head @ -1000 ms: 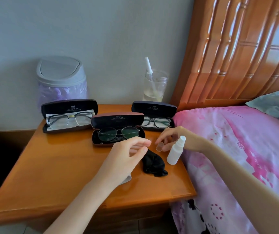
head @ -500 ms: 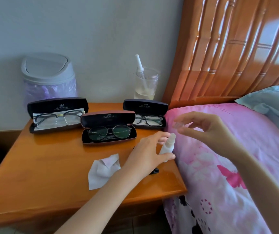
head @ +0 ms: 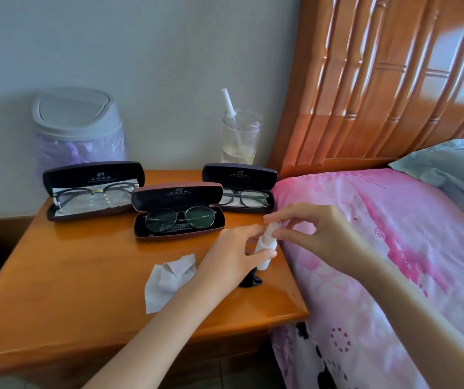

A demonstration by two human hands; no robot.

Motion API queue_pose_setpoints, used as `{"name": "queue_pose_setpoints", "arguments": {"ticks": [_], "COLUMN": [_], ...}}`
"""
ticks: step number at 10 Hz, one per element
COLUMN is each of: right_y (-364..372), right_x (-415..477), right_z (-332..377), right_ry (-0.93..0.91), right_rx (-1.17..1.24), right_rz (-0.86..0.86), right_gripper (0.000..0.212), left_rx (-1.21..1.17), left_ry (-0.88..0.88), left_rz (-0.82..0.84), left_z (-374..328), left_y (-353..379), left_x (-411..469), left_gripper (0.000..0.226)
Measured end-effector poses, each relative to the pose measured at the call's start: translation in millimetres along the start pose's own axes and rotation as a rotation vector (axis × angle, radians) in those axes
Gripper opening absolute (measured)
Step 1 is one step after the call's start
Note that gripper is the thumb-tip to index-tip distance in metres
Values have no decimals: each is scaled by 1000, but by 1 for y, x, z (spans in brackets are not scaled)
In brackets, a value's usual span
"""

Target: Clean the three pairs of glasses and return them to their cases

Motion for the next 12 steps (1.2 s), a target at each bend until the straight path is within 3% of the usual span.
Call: {"name": "queue_pose_setpoints", "arguments": {"ticks": [5,9,12], "right_y": [6,12,11], "right_x": [-4,-9,-8], "right_z": [1,-4,-7], "right_ry": [-12,57,104], "right_rx": [-43,115,115], "right_rz": [-116,-125,-101], "right_gripper": [28,33,44], "left_rx": [-73,-26,-61], "left_ry": [-34,-13,-35], "left_rz": [4,-10,-80], "left_z": [3,1,-2], "left_y": [-2,-6,-25], "left_x": [3,3,0], "left_gripper": [34,35,58]}}
Point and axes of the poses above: each hand's wrist, its own x-axis towards the middle knuckle, its own y-axis out of the palm, z = x × y, the point moved 8 cm from there along x, towards the middle knuckle, and after that the axes turned 14 degrees about -x, right-handed, at the moved point
